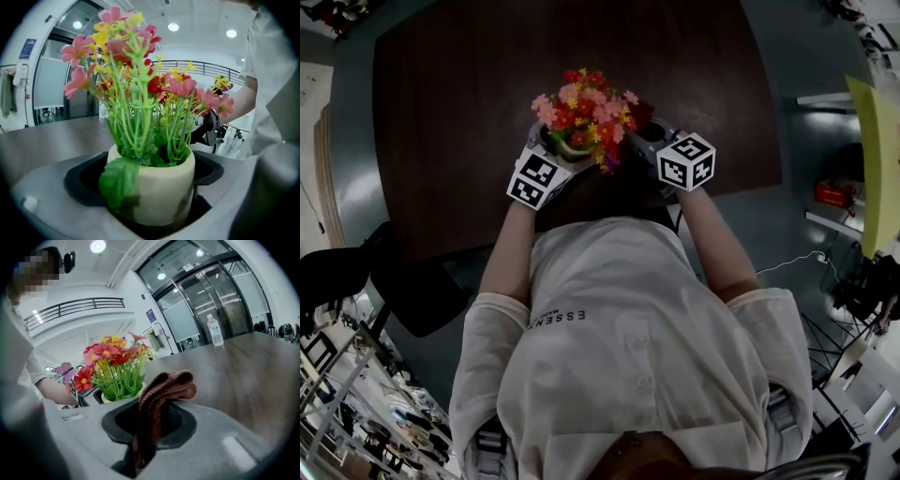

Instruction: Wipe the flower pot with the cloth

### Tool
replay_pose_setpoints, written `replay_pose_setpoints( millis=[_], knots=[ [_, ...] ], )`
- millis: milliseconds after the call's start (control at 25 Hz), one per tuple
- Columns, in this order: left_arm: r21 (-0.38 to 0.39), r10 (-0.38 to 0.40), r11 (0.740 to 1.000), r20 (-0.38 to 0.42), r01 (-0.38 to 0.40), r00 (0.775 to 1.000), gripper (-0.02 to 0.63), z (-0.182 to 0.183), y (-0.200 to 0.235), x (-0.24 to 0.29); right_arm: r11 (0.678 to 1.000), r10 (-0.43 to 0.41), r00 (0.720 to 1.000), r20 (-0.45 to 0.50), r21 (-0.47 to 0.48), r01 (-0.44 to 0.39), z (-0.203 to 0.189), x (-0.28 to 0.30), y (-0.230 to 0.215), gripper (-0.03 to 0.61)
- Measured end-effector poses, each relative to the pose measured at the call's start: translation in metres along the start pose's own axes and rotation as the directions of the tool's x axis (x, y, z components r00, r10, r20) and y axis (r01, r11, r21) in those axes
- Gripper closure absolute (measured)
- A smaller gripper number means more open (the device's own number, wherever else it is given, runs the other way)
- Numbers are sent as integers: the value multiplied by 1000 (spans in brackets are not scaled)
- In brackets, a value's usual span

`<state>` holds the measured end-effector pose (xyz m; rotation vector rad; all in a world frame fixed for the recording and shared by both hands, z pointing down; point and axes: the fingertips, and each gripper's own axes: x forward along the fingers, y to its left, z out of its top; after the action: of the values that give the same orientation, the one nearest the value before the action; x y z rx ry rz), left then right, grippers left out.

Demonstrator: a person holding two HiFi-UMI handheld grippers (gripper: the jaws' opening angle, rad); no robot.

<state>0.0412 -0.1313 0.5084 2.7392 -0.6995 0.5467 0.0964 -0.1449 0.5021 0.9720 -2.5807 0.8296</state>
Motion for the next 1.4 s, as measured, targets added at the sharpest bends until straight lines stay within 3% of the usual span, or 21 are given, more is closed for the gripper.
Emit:
replay_pose_setpoints(
  millis=[160,400,560,640,760,880,920,1000,1040,1120,1240,1320,1400],
  knots=[
    [47,11,999,-34,-9,999,51,-21,3,2,999,3,1000,-19,-35,-3,-9,4,1,531],
    [49,-3,999,-56,6,998,49,-40,2,0,999,-7,998,-70,-44,4,-29,8,6,531],
    [9,-27,1000,-94,28,995,40,-45,-1,-4,995,-99,993,-61,-35,97,-28,-1,-1,531],
    [-4,-9,1000,-106,9,994,25,-50,0,-10,989,-143,988,-51,-33,141,-26,-7,-2,531],
    [-14,32,999,-53,-33,998,21,-47,-3,-28,984,-174,984,-37,-42,172,-25,-17,4,531],
    [-62,133,989,0,-133,991,25,-43,-3,-58,980,-194,981,-14,-39,193,-25,-29,14,531],
    [-81,183,980,15,-181,983,66,-42,-2,-71,980,-197,980,-5,-35,196,-25,-35,18,531],
    [-114,290,952,58,-282,955,223,-34,0,-99,980,-195,981,10,-39,195,-24,-46,27,531],
    [-126,339,936,87,-327,937,270,-27,0,-113,980,-193,981,17,-45,194,-24,-52,32,531],
    [-154,425,902,148,-403,893,353,-12,0,-140,979,-192,981,33,-61,194,-22,-63,41,531],
    [-230,521,850,230,-475,822,563,6,-8,-176,978,-191,980,61,-73,196,-23,-81,57,531],
    [-260,554,829,261,-496,790,598,14,-22,-194,979,-186,979,79,-74,192,-27,-96,70,531],
    [-263,569,820,268,-509,778,598,18,-44,-202,979,-179,979,92,-79,187,-32,-113,82,531]
  ],
)
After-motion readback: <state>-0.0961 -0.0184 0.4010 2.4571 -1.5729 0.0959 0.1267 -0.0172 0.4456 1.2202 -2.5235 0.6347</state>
